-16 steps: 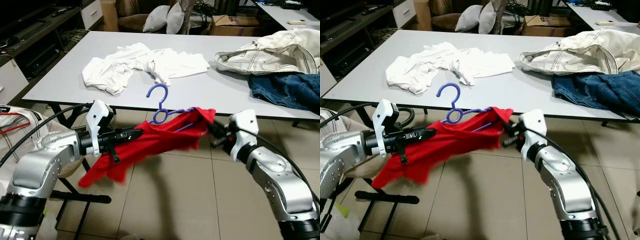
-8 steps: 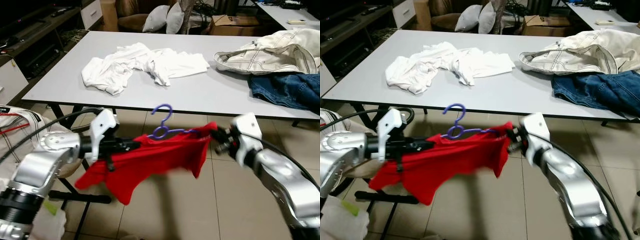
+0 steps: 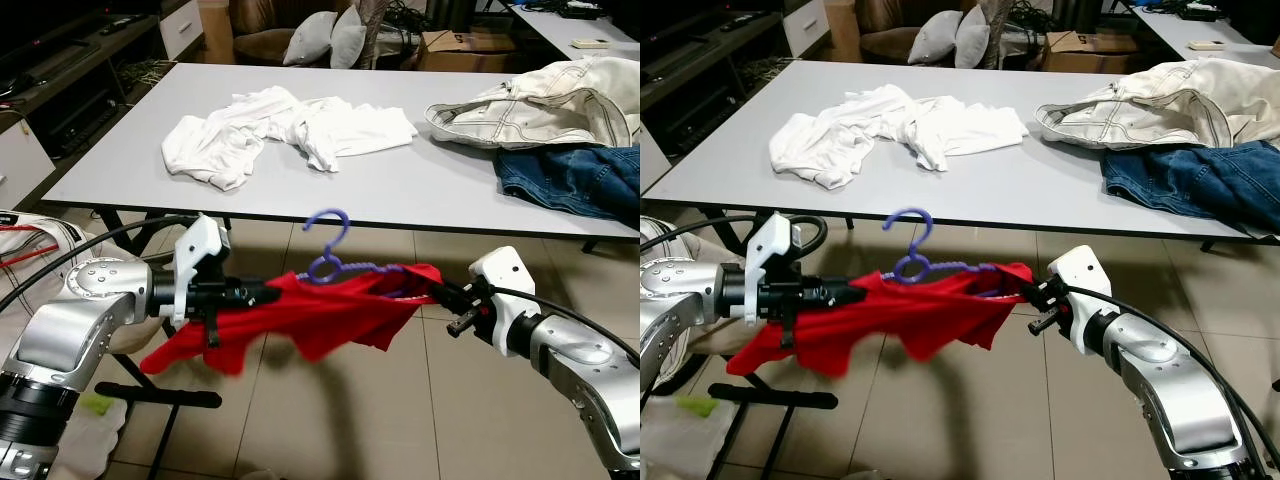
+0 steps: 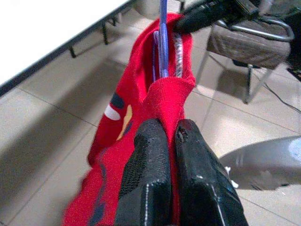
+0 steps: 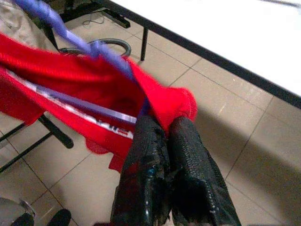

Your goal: Hang hanger

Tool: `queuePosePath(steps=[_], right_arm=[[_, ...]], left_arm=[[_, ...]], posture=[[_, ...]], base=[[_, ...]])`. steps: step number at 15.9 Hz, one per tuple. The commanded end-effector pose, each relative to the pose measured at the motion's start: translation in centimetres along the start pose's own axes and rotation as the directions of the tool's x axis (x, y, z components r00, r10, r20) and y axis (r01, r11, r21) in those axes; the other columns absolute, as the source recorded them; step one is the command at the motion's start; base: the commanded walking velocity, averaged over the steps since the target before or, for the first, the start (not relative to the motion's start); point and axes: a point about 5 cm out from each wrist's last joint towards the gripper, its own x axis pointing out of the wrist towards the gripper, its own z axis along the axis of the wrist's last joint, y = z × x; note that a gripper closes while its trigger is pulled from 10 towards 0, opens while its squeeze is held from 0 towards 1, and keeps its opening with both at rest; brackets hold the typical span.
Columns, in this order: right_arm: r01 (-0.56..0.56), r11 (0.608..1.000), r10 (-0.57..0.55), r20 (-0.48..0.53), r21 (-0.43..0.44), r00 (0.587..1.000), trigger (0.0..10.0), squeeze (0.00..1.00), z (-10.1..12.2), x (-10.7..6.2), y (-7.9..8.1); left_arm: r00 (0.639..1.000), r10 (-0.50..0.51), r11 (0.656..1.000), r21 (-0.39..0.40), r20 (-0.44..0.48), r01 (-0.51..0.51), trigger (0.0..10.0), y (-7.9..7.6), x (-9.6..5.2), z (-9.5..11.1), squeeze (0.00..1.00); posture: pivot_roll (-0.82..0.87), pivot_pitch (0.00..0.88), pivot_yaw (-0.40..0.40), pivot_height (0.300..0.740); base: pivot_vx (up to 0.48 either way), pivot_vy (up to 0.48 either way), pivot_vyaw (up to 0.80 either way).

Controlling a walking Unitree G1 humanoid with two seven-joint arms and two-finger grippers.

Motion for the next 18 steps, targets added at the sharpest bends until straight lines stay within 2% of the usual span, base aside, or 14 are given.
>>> queuePosePath(steps=[1,4,7,8,10,13,16,17,18], right_arm=[[-0.011,1.0,0.012,0.037,-0.028,0.999,0.0,0.0,1.1,-0.2,0.1],[-0.05,0.998,0.053,0.06,-0.037,0.997,0.0,0.0,1.8,-0.2,0.6],[-0.086,0.995,0.089,0.066,-0.05,0.994,0.0,0.0,1.9,-0.3,0.9],[-0.14,0.989,0.144,0.1,-0.049,0.984,0.0,0.0,2.5,-0.3,1.6],[-0.183,0.981,0.189,0.09,-0.069,0.978,0.0,0.0,2.4,-0.5,2.1],[-0.246,0.965,0.251,0.045,-0.086,0.967,0.0,0.0,1.9,-1.1,2.6],[-0.24,0.966,0.242,0.008,-0.098,0.97,0.0,0.0,1.6,-1.2,2.5],[-0.218,0.97,0.219,0.001,-0.104,0.976,10.0,0.0,1.6,-1.1,2.2],[-0.205,0.975,0.207,0.005,-0.09,0.978,10.0,0.0,1.7,-0.9,1.9]], left_arm=[[0.999,-0.029,0.999,0.022,-0.029,0.03,0.0,-0.3,0.0,0.2,0.0],[0.993,-0.067,0.997,0.031,-0.1,0.07,0.0,-0.6,0.1,-0.5,0.0],[0.992,-0.096,0.995,0.018,-0.076,0.098,0.0,-0.8,0.3,-0.4,0.0],[0.991,-0.107,0.994,0.025,-0.075,0.109,0.0,-1.0,0.8,-0.5,0.0],[0.995,-0.065,0.997,0.046,-0.075,0.069,0.0,-0.6,1.1,-0.6,0.0],[0.997,-0.014,0.998,0.061,-0.074,0.019,0.0,0.1,0.8,-0.6,0.0],[0.997,0.0,0.998,0.063,-0.071,0.004,0.0,0.3,0.7,-0.7,0.0],[0.998,0.001,0.998,0.064,-0.063,0.003,0.0,0.3,0.8,-0.6,0.0],[0.999,0.0,0.998,0.064,-0.05,0.003,0.0,0.3,0.9,-0.5,0.0]], posture=[[-0.09,0.0,0.035,0.74],[-0.09,0.0,0.036,0.74],[-0.1,0.0,0.035,0.74],[-0.1,0.0,0.036,0.74],[-0.1,0.0,0.035,0.74],[-0.1,0.0,0.034,0.74],[-0.1,0.0,0.033,0.74],[-0.1,0.0,0.031,0.74],[-0.1,0.0,0.029,0.74]], base=[[0.0,0.0,0.0],[0.0,0.0,0.0],[0.0,0.0,0.0],[0.0,0.0,0.0],[0.0,0.0,0.0],[0.0,0.0,0.0],[0.0,0.0,0.0],[0.0,0.0,0.0],[0.0,0.0,0.0]])
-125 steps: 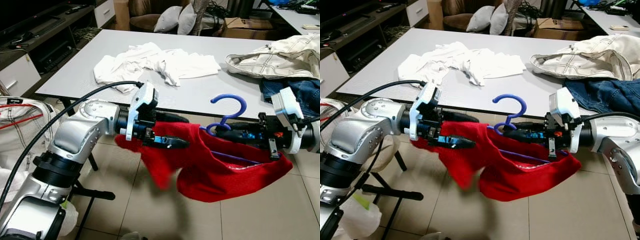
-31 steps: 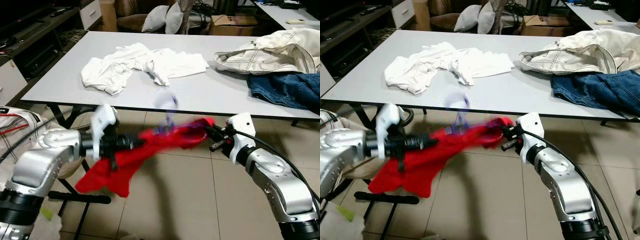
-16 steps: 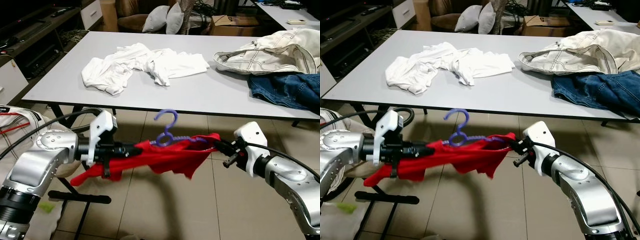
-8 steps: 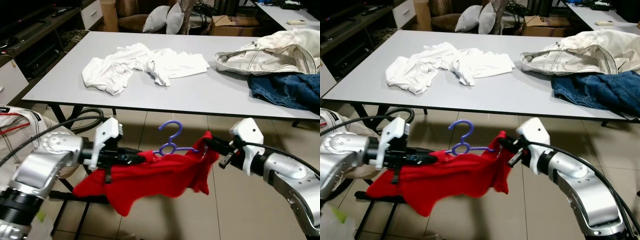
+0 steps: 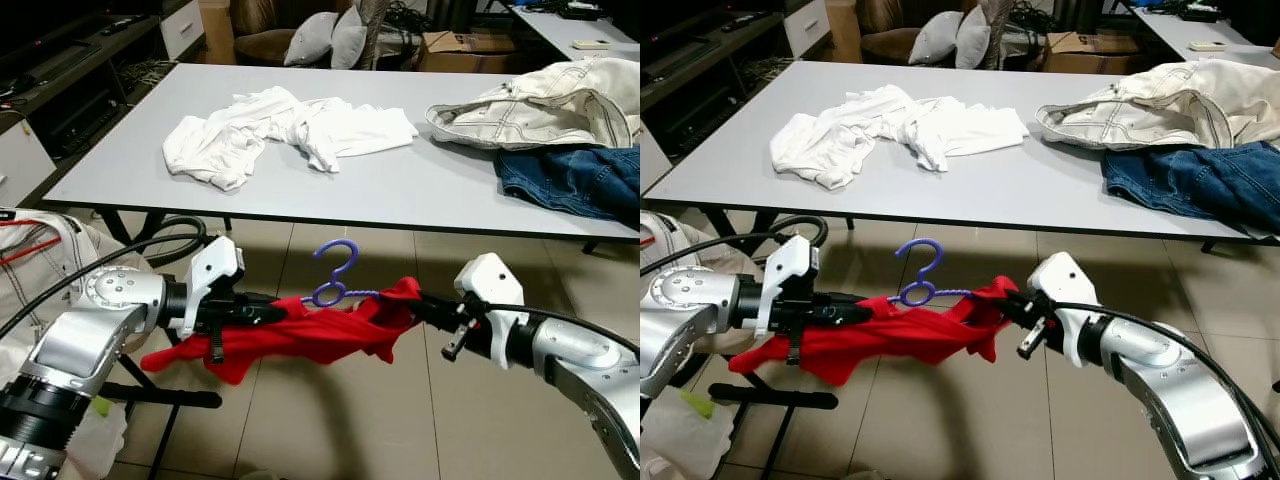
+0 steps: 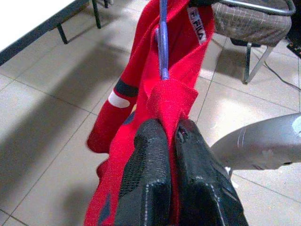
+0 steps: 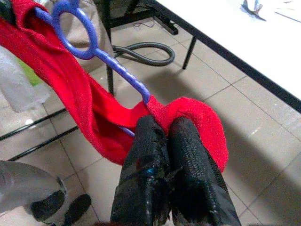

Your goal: Hang hanger

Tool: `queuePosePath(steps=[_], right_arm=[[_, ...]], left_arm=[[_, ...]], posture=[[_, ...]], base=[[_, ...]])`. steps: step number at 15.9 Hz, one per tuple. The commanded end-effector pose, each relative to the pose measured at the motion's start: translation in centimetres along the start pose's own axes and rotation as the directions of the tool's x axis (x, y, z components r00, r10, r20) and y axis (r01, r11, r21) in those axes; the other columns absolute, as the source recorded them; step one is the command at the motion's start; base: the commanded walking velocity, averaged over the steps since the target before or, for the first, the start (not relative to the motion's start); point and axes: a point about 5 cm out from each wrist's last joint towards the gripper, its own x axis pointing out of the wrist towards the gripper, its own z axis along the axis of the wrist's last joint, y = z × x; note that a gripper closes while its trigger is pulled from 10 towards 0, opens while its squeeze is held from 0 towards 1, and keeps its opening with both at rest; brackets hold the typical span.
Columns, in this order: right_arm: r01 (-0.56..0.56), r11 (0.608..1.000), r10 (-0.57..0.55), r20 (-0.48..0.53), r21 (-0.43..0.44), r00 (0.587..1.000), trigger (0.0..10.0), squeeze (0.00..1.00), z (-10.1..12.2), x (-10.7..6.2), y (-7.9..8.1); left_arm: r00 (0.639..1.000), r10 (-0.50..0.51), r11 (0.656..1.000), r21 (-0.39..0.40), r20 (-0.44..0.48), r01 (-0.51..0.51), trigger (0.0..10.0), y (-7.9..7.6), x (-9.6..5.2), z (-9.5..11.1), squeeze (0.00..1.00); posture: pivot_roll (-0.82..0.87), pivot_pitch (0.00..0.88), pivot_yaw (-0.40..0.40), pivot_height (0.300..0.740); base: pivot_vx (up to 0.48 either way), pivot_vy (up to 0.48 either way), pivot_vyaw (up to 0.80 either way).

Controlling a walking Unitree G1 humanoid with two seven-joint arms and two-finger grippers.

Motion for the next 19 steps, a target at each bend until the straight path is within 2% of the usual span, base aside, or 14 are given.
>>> queuePosePath(steps=[1,3,6,7,10,11,12,15,16,17,18,19], right_arm=[[0.011,0.999,-0.012,0.027,0.031,1.0,10.0,1.0,0.6,0.0,-0.5],[-0.004,0.998,0.0,0.057,0.056,0.998,10.0,1.0,0.9,-0.2,-0.8],[-0.132,0.991,0.134,0.094,-0.028,0.986,10.0,1.0,2.2,-1.7,-1.0],[-0.209,0.976,0.215,0.104,-0.063,0.971,10.0,1.0,3.0,-3.1,-1.3],[-0.277,0.957,0.285,0.102,-0.085,0.953,10.0,1.0,3.8,-4.3,-1.6],[-0.302,0.947,0.313,0.101,-0.111,0.944,10.0,1.0,4.8,-5.5,-2.5],[-0.258,0.954,0.277,0.125,-0.151,0.953,10.0,1.0,6.2,-6.6,-4.4],[-0.216,0.949,0.247,0.114,-0.231,0.962,10.0,1.0,7.4,-7.3,-6.4],[-0.248,0.935,0.277,0.085,-0.254,0.957,10.0,0.33,7.5,-7.2,-6.4],[-0.276,0.924,0.303,0.064,-0.265,0.951,10.0,0.0,7.4,-7.1,-6.4],[-0.315,0.906,0.342,0.05,-0.282,0.939,10.0,0.0,7.5,-6.8,-6.2],[-0.401,0.858,0.432,0.029,-0.322,0.901,10.0,0.0,7.8,-5.7,-5.7]], left_arm=[[0.999,0.011,1.0,0.022,0.043,-0.012,0.0,0.3,-0.2,1.0,0.0],[0.997,-0.008,1.0,0.007,0.076,0.007,0.0,0.1,0.0,1.3,0.0],[0.991,0.005,1.0,-0.025,0.135,-0.002,0.0,0.4,-0.2,1.6,0.0],[0.988,0.013,0.999,-0.036,0.153,-0.007,0.0,0.7,-0.3,1.6,0.0],[0.986,0.016,0.999,-0.041,0.166,-0.009,0.0,0.8,-0.4,1.8,0.0],[0.984,0.01,0.999,-0.043,0.176,-0.003,0.0,0.9,-0.3,1.8,0.0],[0.982,-0.005,0.999,-0.044,0.188,0.013,0.0,0.7,-0.2,2.0,0.0],[0.98,-0.04,0.998,-0.034,0.193,0.047,0.0,0.4,0.1,2.4,0.0],[0.979,-0.061,0.997,-0.028,0.194,0.068,0.0,0.2,0.3,2.6,0.0],[0.978,-0.075,0.996,-0.024,0.195,0.081,0.0,0.0,0.4,2.8,0.0],[0.976,-0.091,0.995,-0.014,0.196,0.095,0.0,-0.2,0.7,3.0,0.0],[0.972,-0.129,0.992,0.023,0.196,0.127,0.0,-0.5,1.6,3.8,0.0]], posture=[[-0.1,0.0,0.029,0.74],[-0.1,0.0,0.029,0.74],[-0.1,0.0,0.032,0.74],[-0.11,0.0,0.039,0.74],[-0.11,0.0,0.042,0.74],[-0.12,0.0,0.048,0.74],[-0.11,0.0,0.046,0.74],[-0.11,0.0,0.033,0.74],[-0.11,0.0,0.03,0.74],[-0.11,0.0,0.03,0.74],[-0.11,0.0,0.022,0.74],[-0.1,0.0,0.016,0.74]], base=[[0.0,0.0,0.0],[0.0,0.0,0.0],[0.0,0.0,0.0],[0.0,0.0,0.0],[0.0,0.0,0.0],[0.0,0.0,0.0],[0.0,0.0,0.0],[0.0,0.0,0.0],[0.0,0.0,0.0],[0.0,0.0,0.0],[0.0,0.0,0.0],[0.0,0.0,0.0]])
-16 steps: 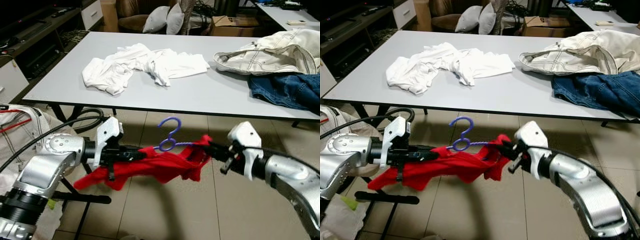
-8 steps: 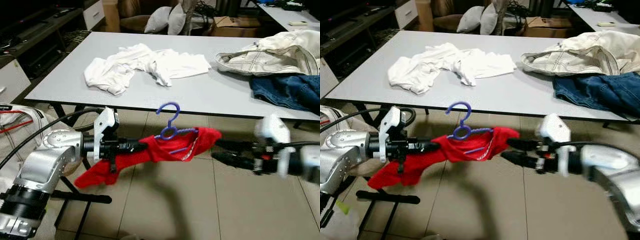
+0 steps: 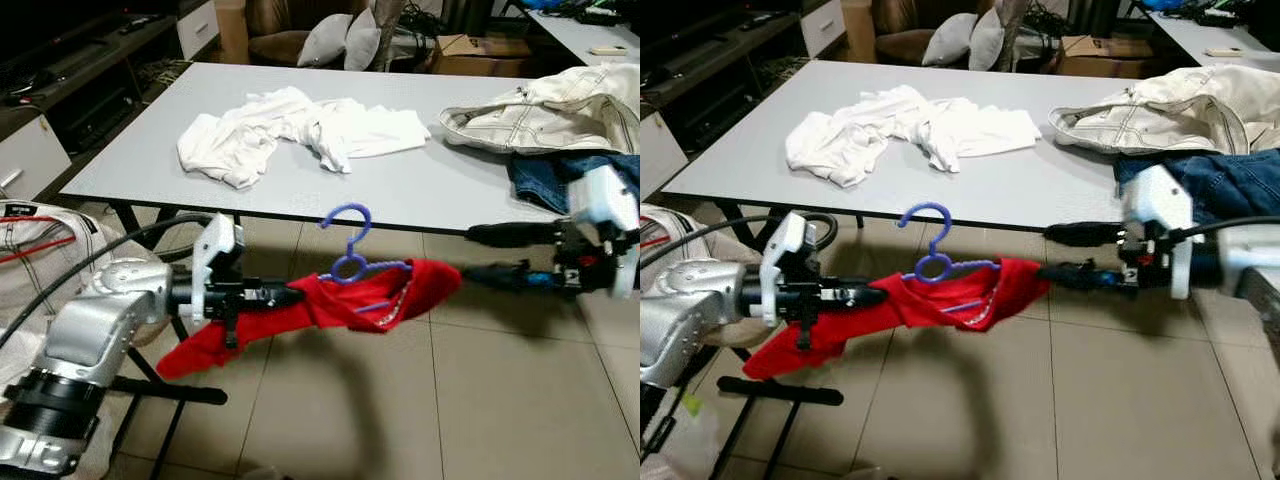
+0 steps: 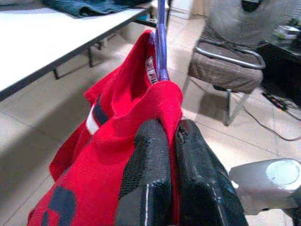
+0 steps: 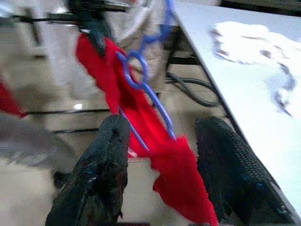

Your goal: Hang hanger

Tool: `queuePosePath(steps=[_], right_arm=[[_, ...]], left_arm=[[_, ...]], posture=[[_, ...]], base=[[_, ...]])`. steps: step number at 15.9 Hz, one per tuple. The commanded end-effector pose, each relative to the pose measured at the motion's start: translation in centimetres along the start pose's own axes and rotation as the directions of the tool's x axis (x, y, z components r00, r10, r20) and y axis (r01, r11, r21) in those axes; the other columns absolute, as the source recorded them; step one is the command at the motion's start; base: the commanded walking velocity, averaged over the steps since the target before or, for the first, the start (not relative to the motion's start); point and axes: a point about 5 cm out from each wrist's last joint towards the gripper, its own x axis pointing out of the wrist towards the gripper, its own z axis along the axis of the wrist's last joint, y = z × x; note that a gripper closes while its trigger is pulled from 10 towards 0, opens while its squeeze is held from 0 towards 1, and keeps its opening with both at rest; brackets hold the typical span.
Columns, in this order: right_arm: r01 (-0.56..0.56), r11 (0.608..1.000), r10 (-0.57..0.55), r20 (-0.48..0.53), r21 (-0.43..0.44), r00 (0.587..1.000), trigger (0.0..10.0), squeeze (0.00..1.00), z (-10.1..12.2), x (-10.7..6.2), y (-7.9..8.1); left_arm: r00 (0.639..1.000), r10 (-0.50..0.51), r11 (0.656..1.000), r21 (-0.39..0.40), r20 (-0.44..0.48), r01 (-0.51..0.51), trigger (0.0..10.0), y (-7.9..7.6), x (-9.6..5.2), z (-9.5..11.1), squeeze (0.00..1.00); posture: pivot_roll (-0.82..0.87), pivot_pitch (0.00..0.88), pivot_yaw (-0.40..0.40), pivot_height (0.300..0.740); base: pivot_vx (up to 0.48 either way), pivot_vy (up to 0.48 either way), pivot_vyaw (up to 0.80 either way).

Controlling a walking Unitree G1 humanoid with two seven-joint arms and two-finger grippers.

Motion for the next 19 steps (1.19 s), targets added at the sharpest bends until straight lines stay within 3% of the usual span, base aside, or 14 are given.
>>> queuePosePath(steps=[1,7,11,12,13,15,19], right_arm=[[-0.065,0.996,0.065,-0.002,-0.055,0.998,10.0,0.0,0.5,0.9,0.0],[-0.165,0.974,0.167,-0.002,-0.153,0.986,10.0,0.0,0.9,4.3,-0.5],[-0.197,0.973,0.198,-0.002,-0.122,0.98,10.0,0.0,0.5,5.0,-0.7],[-0.208,0.972,0.21,0.006,-0.111,0.978,1.3,0.0,0.6,5.0,-0.7],[-0.217,0.971,0.22,0.013,-0.095,0.976,0.0,0.0,0.6,5.0,-0.7],[-0.251,0.967,0.253,0.039,-0.051,0.967,0.0,0.0,0.7,4.9,-0.7],[-0.253,0.967,0.254,0.034,-0.043,0.967,0.0,0.0,0.6,4.9,-0.8]], left_arm=[[0.998,-0.062,0.995,0.08,0.008,0.061,0.0,-0.5,1.3,1.8,0.0],[0.99,-0.139,0.977,0.163,0.005,0.137,0.0,-0.6,3.2,3.7,0.0],[0.986,-0.165,0.96,0.228,-0.003,0.161,0.0,-0.7,3.7,4.9,0.0],[0.986,-0.164,0.957,0.242,0.001,0.159,0.0,-0.7,3.8,5.1,0.0],[0.987,-0.163,0.954,0.254,0.008,0.156,0.0,-0.7,3.9,5.2,0.0],[0.985,-0.172,0.945,0.286,0.018,0.159,0.0,-0.8,4.1,5.6,0.0],[0.987,-0.161,0.938,0.311,0.001,0.153,0.0,-0.6,4.1,5.6,0.0]], posture=[[-0.1,0.0,0.017,0.74],[-0.08,0.0,0.024,0.74],[-0.09,0.0,0.03,0.74],[-0.09,0.0,0.03,0.74],[-0.09,0.0,0.028,0.74],[-0.09,0.0,0.027,0.74],[-0.09,0.0,0.027,0.74]], base=[[0.0,0.0,0.0],[0.0,0.0,0.0],[0.0,0.0,0.0],[0.0,0.0,0.0],[0.0,0.0,0.0],[0.0,0.0,0.0],[0.0,0.0,0.0]])
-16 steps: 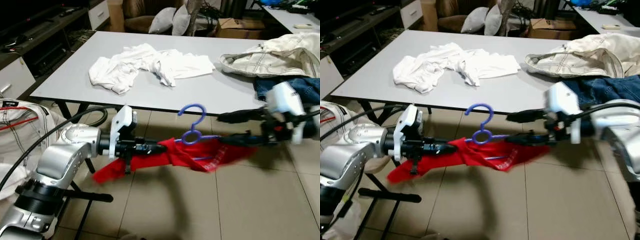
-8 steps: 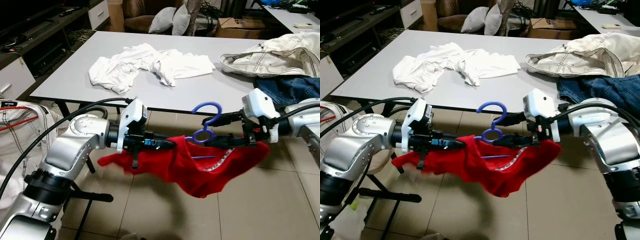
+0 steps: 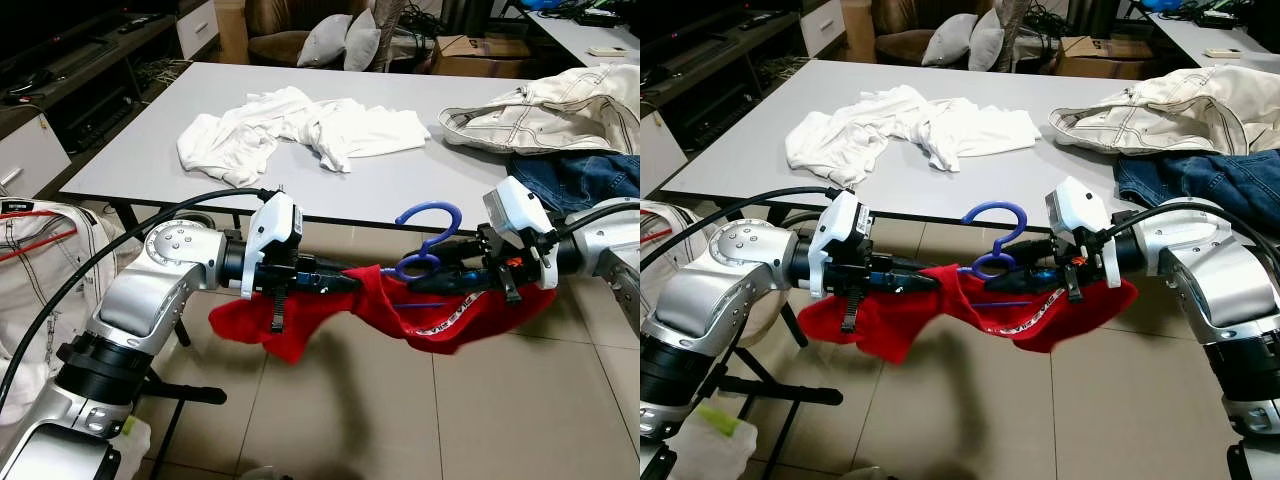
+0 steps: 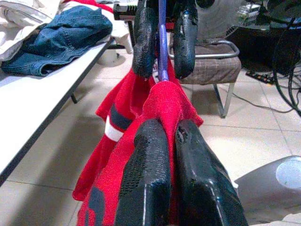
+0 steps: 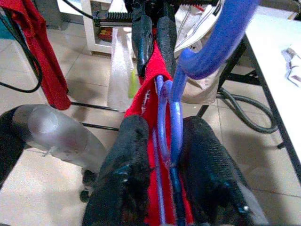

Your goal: Hang hanger

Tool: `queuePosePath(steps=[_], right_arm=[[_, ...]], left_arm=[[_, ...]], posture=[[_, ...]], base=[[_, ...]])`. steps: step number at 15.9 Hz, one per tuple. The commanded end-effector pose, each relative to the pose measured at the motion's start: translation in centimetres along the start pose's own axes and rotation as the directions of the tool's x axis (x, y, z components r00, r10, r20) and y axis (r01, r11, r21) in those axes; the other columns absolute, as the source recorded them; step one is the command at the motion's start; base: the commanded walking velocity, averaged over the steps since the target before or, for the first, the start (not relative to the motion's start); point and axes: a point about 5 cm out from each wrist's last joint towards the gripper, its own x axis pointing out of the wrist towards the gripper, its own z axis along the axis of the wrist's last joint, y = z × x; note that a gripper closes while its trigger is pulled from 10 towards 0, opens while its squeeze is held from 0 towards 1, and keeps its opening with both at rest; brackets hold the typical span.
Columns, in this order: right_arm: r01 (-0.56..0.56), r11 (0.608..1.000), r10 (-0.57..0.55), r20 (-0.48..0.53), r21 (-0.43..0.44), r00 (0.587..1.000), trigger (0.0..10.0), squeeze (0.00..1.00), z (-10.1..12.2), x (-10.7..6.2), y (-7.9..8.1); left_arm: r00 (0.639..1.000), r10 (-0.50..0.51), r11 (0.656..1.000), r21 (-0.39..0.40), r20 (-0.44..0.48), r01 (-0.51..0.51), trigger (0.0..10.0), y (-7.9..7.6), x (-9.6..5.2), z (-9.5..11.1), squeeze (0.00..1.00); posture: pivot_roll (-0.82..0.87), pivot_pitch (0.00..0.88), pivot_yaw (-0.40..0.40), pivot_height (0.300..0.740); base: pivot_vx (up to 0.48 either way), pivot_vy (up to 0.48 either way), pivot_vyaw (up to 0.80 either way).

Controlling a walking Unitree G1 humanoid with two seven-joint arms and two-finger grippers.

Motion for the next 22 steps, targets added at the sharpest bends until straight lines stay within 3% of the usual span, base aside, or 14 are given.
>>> queuePosePath(steps=[1,6,7,8,9,10,14,15,16,18,20,21,22], right_arm=[[-0.013,1.0,0.013,0.009,-0.014,1.0,0.0,0.0,0.8,-0.2,-0.2],[-0.019,1.0,0.019,0.007,0.002,1.0,0.0,0.0,0.8,-0.3,-0.3],[-0.017,1.0,0.017,0.007,0.003,1.0,0.0,0.0,0.8,-0.3,-0.3],[-0.009,1.0,0.009,0.001,0.002,1.0,0.0,0.0,0.8,-0.4,-0.3],[0.01,1.0,-0.01,-0.015,0.001,1.0,0.0,0.0,0.6,-0.5,-0.5],[0.016,1.0,-0.016,-0.015,0.007,1.0,0.0,0.0,0.6,-0.6,-0.5],[0.034,0.997,-0.034,-0.008,0.065,0.999,0.0,0.0,0.0,-0.8,-0.2],[0.057,0.993,-0.057,-0.01,0.102,0.998,0.0,0.0,-0.6,-0.8,0.0],[0.077,0.988,-0.077,-0.012,0.134,0.997,0.0,0.0,-1.4,-0.5,0.5],[0.113,0.975,-0.115,-0.001,0.19,0.993,0.0,0.0,-2.7,0.2,1.6],[0.198,0.945,-0.206,0.005,0.259,0.979,0.0,0.0,-3.8,0.8,2.5],[0.323,0.91,-0.334,-0.004,0.259,0.943,0.0,0.0,-4.5,1.3,2.4],[0.47,0.836,-0.483,-0.029,0.284,0.875,0.0,0.0,-5.5,1.9,2.2]], left_arm=[[1.0,-0.006,0.999,0.046,-0.005,0.007,0.0,0.3,0.1,0.8,0.0],[1.0,0.009,1.0,0.028,0.007,-0.009,0.0,0.6,-0.2,1.0,0.0],[0.997,0.067,0.996,0.062,0.027,-0.069,4.1,1.1,-0.1,1.2,0.0],[0.995,0.079,0.995,0.048,0.063,-0.082,10.0,1.4,-0.2,1.5,0.0],[0.994,0.074,0.996,0.033,0.086,-0.077,10.0,1.5,-0.3,1.6,0.91],[0.993,0.066,0.997,0.023,0.101,-0.069,10.0,1.6,-0.4,1.8,1.0],[0.984,0.086,0.996,0.023,0.154,-0.091,10.0,1.9,-0.6,2.4,1.0],[0.975,0.087,0.996,0.002,0.203,-0.09,10.0,1.9,-1.2,3.0,1.0],[0.969,0.062,0.998,-0.04,0.24,-0.054,10.0,1.6,-1.8,3.1,0.04],[0.972,0.065,0.996,-0.075,0.226,-0.05,10.0,1.1,-1.7,2.2,0.0],[0.97,0.168,0.982,-0.116,0.177,-0.149,10.0,0.8,-1.9,1.0,0.0],[0.943,0.294,0.952,-0.133,0.153,-0.275,10.0,0.5,-2.5,-0.2,0.0],[0.902,0.422,0.899,-0.172,0.092,-0.403,10.0,0.1,-3.0,-1.9,0.0]], posture=[[-0.1,0.0,0.027,0.74],[-0.1,0.0,0.026,0.74],[-0.1,0.0,0.028,0.74],[-0.1,0.0,0.028,0.74],[-0.1,0.0,0.028,0.74],[-0.1,0.0,0.028,0.74],[-0.08,0.0,0.023,0.74],[-0.08,0.0,0.032,0.74],[-0.09,0.0,0.043,0.74],[-0.09,0.0,0.047,0.74],[-0.09,0.0,0.042,0.74],[-0.09,0.0,0.036,0.74],[-0.08,0.0,0.015,0.74]], base=[[0.0,0.0,0.0],[0.0,0.0,0.0],[0.0,0.0,0.0],[0.0,0.0,0.0],[0.0,0.0,0.0],[0.0,0.0,0.0],[0.0,0.0,0.0],[0.0,0.0,0.0],[0.0,0.0,0.0],[0.0,0.0,0.0],[0.0,0.0,0.0],[0.0,0.0,0.0],[0.0,0.0,0.0]])
